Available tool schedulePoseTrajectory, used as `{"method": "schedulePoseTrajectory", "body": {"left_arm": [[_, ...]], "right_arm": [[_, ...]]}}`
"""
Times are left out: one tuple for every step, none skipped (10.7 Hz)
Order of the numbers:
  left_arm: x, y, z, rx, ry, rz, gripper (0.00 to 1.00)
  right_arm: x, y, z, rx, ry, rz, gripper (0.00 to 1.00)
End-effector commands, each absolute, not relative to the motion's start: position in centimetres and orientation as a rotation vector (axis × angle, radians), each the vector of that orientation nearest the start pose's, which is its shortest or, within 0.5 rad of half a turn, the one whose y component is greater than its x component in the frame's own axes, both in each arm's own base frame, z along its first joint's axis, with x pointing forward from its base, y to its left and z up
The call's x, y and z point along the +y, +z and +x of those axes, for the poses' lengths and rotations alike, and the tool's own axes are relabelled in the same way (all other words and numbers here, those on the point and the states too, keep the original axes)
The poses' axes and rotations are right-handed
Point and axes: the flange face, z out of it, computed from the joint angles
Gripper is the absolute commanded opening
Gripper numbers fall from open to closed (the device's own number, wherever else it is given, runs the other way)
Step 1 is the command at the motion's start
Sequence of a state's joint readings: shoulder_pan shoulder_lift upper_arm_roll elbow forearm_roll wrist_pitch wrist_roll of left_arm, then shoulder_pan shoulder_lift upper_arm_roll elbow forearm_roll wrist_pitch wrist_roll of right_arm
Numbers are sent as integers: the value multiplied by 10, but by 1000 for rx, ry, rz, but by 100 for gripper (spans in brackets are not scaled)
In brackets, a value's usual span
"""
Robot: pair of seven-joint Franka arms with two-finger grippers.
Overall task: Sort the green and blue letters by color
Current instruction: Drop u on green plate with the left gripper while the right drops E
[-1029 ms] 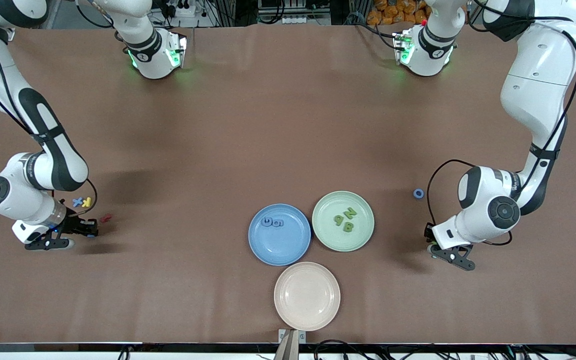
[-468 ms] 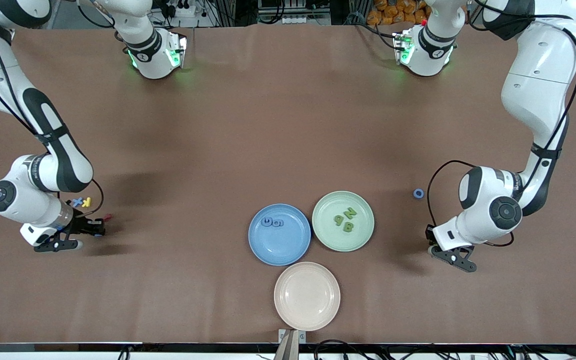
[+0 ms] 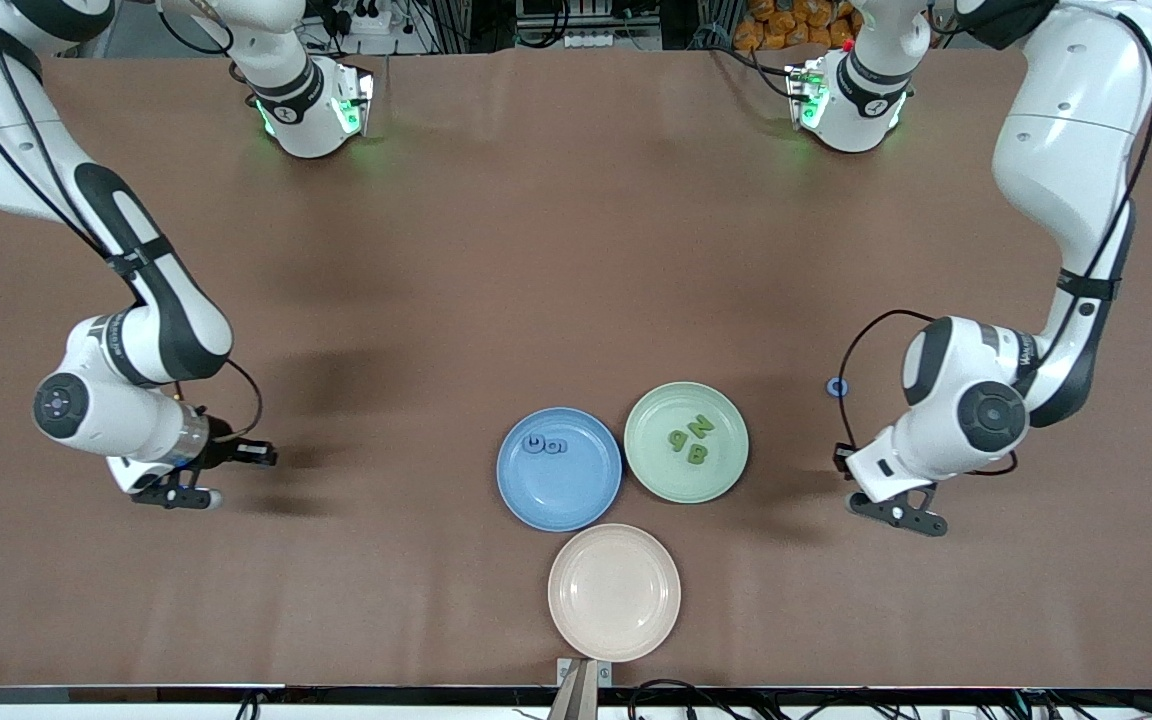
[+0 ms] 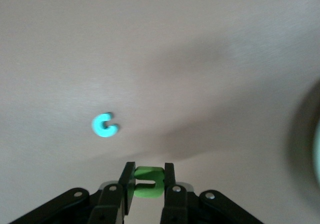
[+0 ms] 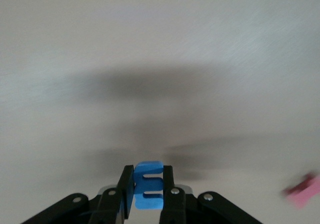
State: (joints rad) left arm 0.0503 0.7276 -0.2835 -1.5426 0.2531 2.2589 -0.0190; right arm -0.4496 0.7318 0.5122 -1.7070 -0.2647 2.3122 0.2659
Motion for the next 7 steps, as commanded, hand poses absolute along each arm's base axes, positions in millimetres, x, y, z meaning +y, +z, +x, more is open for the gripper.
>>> {"method": "schedulePoseTrajectory", "body": {"left_arm": [[-197, 258, 677, 197, -27, -3126, 0], [-219, 261, 670, 126, -18, -3153, 0], [-241, 261, 663, 71, -2, -3176, 0], [-257, 261, 657, -18, 7, -3186, 0], [-276, 263, 650, -85, 8, -3188, 0], [-287, 263, 645, -142, 13, -3188, 0], [-292, 263, 643, -200, 21, -3190, 7]], "right_arm": [[88, 245, 660, 507, 189, -2897, 0], [121, 256, 656, 620, 207, -2854, 0], [152, 260, 650, 735, 233, -2818, 0], [188, 264, 642, 824, 246, -2801, 0], [219, 273, 640, 921, 242, -2769, 0], [253, 286, 637, 1016, 230, -2731, 0], [281, 297, 634, 1104, 205, -2672, 0]]}}
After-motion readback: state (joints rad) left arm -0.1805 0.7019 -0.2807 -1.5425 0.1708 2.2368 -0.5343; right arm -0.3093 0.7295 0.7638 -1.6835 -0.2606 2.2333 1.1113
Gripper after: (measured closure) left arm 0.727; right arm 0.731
